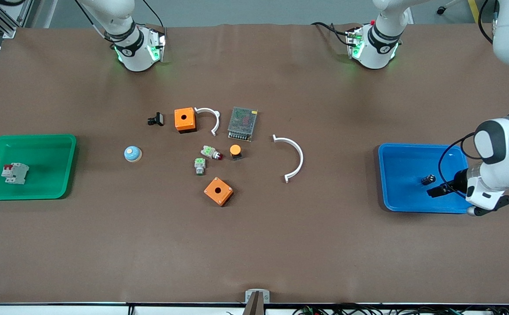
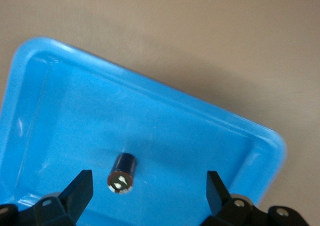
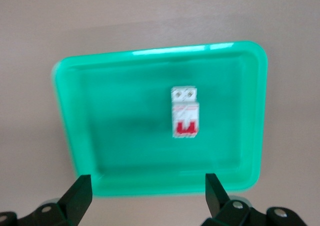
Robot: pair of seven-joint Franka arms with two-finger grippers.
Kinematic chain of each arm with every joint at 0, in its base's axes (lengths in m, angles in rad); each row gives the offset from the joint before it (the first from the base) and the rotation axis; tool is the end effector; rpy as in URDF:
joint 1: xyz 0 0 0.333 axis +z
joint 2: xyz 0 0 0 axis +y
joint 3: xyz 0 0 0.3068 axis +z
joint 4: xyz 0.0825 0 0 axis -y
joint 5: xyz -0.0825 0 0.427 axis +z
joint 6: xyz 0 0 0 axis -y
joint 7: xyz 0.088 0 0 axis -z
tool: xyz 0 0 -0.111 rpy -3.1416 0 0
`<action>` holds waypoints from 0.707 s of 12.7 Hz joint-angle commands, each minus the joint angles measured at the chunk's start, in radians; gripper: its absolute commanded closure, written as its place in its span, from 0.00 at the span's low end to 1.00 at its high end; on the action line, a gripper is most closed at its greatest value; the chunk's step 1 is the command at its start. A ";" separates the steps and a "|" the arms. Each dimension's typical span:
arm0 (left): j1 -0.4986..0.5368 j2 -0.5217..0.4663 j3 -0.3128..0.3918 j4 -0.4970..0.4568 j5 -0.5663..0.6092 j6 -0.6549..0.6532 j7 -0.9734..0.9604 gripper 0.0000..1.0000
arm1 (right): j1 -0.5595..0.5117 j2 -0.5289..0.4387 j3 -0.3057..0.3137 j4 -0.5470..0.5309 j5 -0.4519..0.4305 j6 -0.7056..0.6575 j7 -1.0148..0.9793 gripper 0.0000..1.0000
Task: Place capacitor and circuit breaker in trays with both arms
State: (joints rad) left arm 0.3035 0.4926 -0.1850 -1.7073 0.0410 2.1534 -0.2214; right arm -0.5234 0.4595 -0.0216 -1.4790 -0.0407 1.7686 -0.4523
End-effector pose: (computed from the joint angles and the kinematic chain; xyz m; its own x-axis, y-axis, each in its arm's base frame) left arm 0.6885 0.0934 0.2699 0.9431 0.3288 -0.0485 0.3309 -0.9426 0.0442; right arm 0.6029 -0.3676 0.3708 0.9820 -0.0759 -0.1730 -0.0825 -0.9961 -0.0312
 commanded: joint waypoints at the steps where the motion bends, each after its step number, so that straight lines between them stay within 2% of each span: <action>1: -0.004 -0.046 -0.045 0.113 0.014 -0.145 0.000 0.00 | 0.084 -0.140 0.003 -0.047 -0.018 -0.127 0.143 0.00; 3: -0.004 -0.061 -0.054 0.243 0.014 -0.293 0.008 0.00 | 0.162 -0.221 0.005 -0.049 -0.016 -0.217 0.248 0.00; 5: -0.004 -0.095 -0.065 0.320 0.013 -0.401 0.045 0.00 | 0.250 -0.303 0.005 -0.066 -0.008 -0.288 0.349 0.00; 8: -0.003 -0.205 -0.070 0.321 0.013 -0.457 0.065 0.00 | 0.415 -0.461 0.006 -0.162 -0.008 -0.302 0.553 0.00; 9: -0.004 -0.236 -0.073 0.321 0.011 -0.484 0.086 0.00 | 0.454 -0.479 0.005 -0.162 -0.008 -0.304 0.572 0.00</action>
State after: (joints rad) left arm 0.2973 0.3177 -0.2478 -1.3761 0.0410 1.7182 -0.1711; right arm -0.1377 0.0752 -0.0069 -1.5555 -0.0401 1.4494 0.0557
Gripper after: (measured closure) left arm 0.000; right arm 0.000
